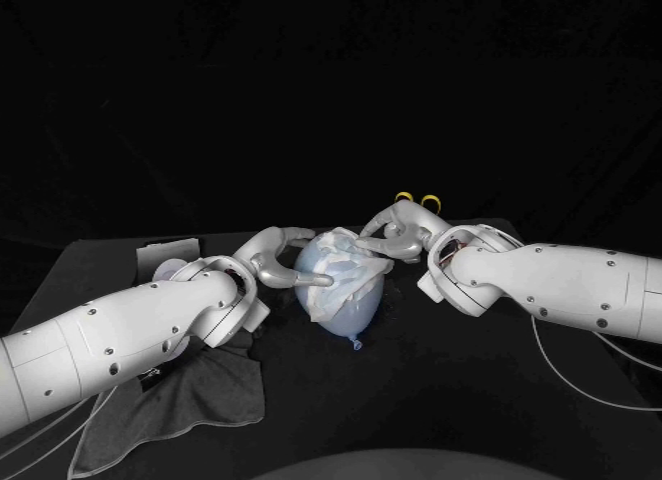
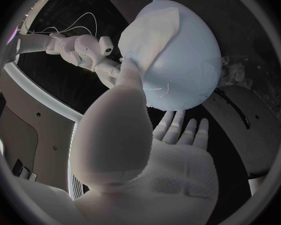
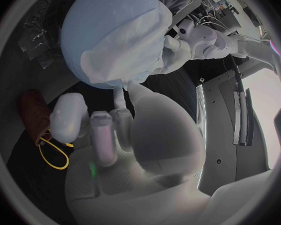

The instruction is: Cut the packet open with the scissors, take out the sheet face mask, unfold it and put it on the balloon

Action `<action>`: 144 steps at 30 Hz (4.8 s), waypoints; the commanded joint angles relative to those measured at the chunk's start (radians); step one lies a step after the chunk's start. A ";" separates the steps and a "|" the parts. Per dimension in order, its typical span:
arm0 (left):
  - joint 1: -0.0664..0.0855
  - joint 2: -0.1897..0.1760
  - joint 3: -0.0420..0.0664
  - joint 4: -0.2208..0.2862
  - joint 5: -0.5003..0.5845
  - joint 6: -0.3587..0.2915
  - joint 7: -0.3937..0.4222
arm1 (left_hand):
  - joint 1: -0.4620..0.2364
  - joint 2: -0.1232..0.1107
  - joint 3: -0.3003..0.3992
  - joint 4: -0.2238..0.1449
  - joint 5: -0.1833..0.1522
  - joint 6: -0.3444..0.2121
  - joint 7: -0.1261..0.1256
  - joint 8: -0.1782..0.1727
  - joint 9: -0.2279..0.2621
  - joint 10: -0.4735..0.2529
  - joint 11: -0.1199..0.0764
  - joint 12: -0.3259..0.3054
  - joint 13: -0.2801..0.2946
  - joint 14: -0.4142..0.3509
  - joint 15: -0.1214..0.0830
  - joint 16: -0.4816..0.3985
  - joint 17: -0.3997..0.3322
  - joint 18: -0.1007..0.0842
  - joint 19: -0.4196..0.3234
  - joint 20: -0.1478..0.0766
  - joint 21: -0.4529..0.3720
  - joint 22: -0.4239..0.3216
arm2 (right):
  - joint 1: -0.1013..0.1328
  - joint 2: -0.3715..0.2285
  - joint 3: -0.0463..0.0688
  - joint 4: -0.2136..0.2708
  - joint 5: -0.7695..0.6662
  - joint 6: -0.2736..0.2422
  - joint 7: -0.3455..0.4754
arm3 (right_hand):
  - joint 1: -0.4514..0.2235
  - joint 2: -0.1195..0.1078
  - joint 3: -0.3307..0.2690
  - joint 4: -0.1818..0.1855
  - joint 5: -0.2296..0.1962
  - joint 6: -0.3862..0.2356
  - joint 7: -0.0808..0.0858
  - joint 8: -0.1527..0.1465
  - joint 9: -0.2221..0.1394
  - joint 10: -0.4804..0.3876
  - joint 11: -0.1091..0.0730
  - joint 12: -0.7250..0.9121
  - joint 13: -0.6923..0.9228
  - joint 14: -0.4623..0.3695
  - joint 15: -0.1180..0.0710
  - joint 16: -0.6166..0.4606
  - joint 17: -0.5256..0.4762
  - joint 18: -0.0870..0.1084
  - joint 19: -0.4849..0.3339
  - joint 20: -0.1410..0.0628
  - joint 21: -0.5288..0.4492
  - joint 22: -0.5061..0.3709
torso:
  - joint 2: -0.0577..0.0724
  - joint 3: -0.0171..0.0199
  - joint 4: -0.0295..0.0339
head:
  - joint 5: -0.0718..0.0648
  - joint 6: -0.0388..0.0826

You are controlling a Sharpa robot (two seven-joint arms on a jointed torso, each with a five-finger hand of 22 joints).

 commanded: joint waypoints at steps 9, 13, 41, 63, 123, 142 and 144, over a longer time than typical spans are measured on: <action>-0.001 0.008 0.000 0.005 -0.010 0.022 -0.012 | 0.013 0.002 0.008 -0.001 0.000 0.013 0.106 0.008 0.004 0.006 0.007 -0.008 0.000 0.009 -0.004 -0.007 0.001 -0.010 0.009 -0.002 -0.003 -0.001 | -0.002 0.016 -0.001 0.002 -0.022 0.050 -0.018 | 0.009 0.007 0.026 -0.007 -0.004 0.020 -0.009 0.012 0.003 0.043 -0.011 0.031 0.180 0.106 -0.016 0.004 0.264 -0.010 0.012 -0.004 0.018 0.111 | -0.001 0.0001 0.0010 | -0.002 -0.004; -0.001 0.012 0.000 0.006 -0.010 0.024 -0.012 | 0.013 0.002 0.007 -0.001 0.000 0.014 0.106 0.009 0.005 0.006 0.007 -0.009 0.000 0.009 -0.005 -0.008 0.001 -0.010 0.009 -0.002 -0.003 -0.002 | -0.003 0.021 -0.001 0.001 -0.010 0.036 -0.011 | 0.029 0.022 0.061 -0.030 -0.017 0.034 -0.019 0.021 0.007 0.071 -0.020 0.064 0.214 0.106 -0.023 0.004 0.264 -0.013 0.019 -0.011 0.038 0.121 | -0.001 0.0003 0.0006 | -0.003 -0.005; -0.001 0.007 0.000 0.005 -0.010 0.026 -0.014 | 0.015 0.003 0.012 -0.001 -0.001 0.018 0.106 0.011 0.006 0.011 0.006 -0.013 0.000 0.008 -0.010 -0.017 0.000 -0.009 0.013 -0.003 -0.002 -0.001 | -0.004 -0.002 0.001 0.009 0.111 -0.126 0.054 | -0.084 0.005 0.379 -0.199 -0.025 0.046 -0.046 0.161 0.142 0.107 -0.045 0.108 0.261 0.106 -0.046 0.004 0.264 -0.019 0.026 -0.035 0.068 0.149 | 0.000 0.0010 -0.0006 | -0.004 -0.007; -0.001 0.006 0.000 0.003 -0.007 0.030 -0.018 | 0.016 0.003 0.013 -0.001 -0.001 0.018 0.105 0.012 0.007 0.013 0.005 -0.016 0.000 0.007 -0.012 -0.021 0.000 -0.009 0.014 -0.003 -0.002 -0.002 | -0.003 -0.005 0.004 -0.020 0.113 -0.163 0.056 | -0.093 0.005 0.389 -0.205 -0.025 0.044 -0.047 0.167 0.152 0.107 -0.046 0.108 0.261 0.106 -0.047 0.004 0.264 -0.019 0.027 -0.036 0.069 0.150 | 0.002 0.0003 0.0002 | -0.003 0.000; -0.001 -0.017 0.031 0.008 0.092 -0.003 0.101 | -0.041 -0.005 -0.029 -0.001 0.001 0.018 0.122 0.020 0.006 0.015 0.024 -0.065 -0.003 0.003 0.003 -0.067 -0.003 -0.008 0.008 -0.003 -0.013 -0.011 | -0.144 -0.247 -0.013 0.207 0.240 -0.139 0.055 | -0.136 -0.110 -0.084 0.059 -0.023 -0.216 0.059 0.004 0.069 -0.421 0.051 -0.484 -0.355 -0.005 0.036 -0.111 -0.048 0.060 -0.186 0.040 -0.453 -0.024 | 0.002 0.0003 -0.0019 | -0.043 -0.025; 0.000 0.035 0.035 -0.026 0.001 0.041 0.003 | -0.055 -0.008 -0.060 0.000 -0.001 -0.015 0.128 0.010 -0.007 -0.014 0.030 -0.087 -0.005 -0.013 0.008 -0.086 -0.006 -0.008 0.003 -0.004 -0.017 -0.013 | -0.173 -0.182 -0.013 0.219 0.214 -0.146 0.017 | -0.138 -0.070 -0.402 0.099 -0.025 -0.302 0.074 0.097 0.067 -0.517 0.066 -0.503 -0.473 -0.041 0.051 -0.140 -0.117 0.079 -0.236 0.054 -0.595 -0.093 | 0.003 -0.0007 -0.0007 | -0.038 -0.030; 0.000 0.036 0.035 -0.027 0.000 0.040 0.000 | -0.055 -0.008 -0.060 0.000 -0.001 -0.015 0.128 0.010 -0.007 -0.014 0.030 -0.087 -0.005 -0.013 0.008 -0.086 -0.006 -0.008 0.003 -0.004 -0.017 -0.013 | -0.173 -0.176 -0.013 0.217 0.214 -0.146 0.015 | -0.140 -0.071 -0.408 0.099 -0.025 -0.305 0.075 0.098 0.067 -0.518 0.067 -0.502 -0.474 -0.042 0.051 -0.140 -0.117 0.079 -0.237 0.055 -0.598 -0.094 | 0.003 -0.0002 -0.0005 | -0.038 -0.030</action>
